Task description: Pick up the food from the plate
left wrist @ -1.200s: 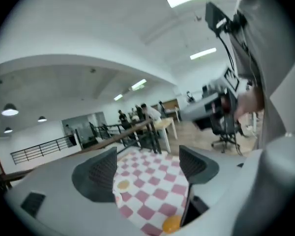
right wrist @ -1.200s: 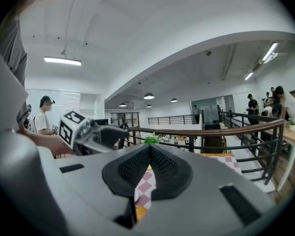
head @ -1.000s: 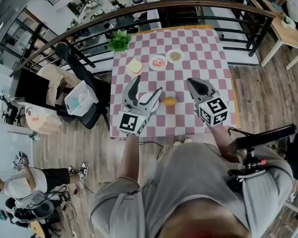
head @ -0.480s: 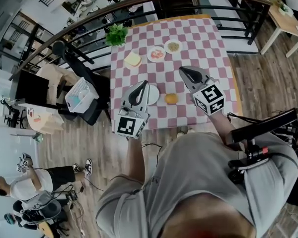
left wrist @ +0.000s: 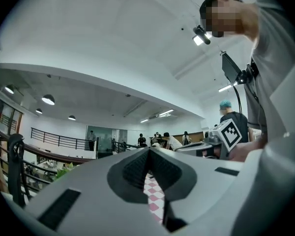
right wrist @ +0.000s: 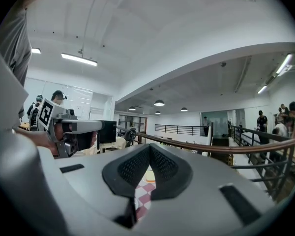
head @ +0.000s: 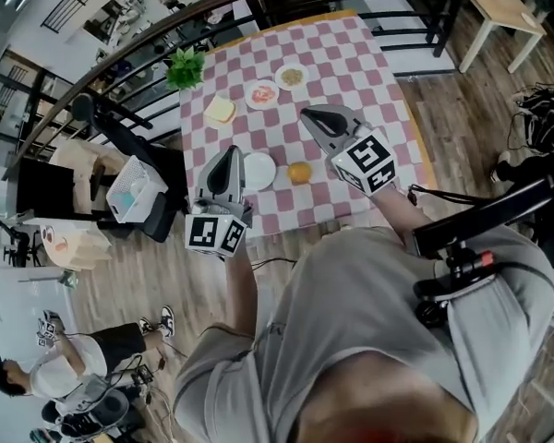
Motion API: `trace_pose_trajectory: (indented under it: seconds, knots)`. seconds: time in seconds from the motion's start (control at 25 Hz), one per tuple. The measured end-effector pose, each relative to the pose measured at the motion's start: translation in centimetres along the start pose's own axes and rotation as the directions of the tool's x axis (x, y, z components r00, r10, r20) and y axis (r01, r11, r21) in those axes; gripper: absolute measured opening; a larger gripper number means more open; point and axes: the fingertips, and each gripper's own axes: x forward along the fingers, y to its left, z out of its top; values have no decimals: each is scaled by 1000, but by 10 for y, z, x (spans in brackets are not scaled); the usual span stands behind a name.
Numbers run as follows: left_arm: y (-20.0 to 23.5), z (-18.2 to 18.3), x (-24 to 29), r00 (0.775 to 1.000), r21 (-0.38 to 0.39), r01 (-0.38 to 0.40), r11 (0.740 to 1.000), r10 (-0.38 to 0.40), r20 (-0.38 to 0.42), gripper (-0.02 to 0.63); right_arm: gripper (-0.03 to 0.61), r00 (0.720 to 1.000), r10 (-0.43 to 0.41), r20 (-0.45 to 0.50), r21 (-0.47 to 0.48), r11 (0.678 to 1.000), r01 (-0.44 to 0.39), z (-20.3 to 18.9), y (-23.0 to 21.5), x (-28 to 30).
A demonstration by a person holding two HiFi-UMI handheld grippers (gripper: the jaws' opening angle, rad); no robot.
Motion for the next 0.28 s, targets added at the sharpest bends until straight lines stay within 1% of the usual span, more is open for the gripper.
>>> trace_pose_trajectory:
  seconds: [0.28]
  knots:
    - [-14, -7, 0, 1000, -101, 15, 995, -12, 21, 6, 12, 1000, -19, -20, -9, 1000, 19, 2, 0, -12]
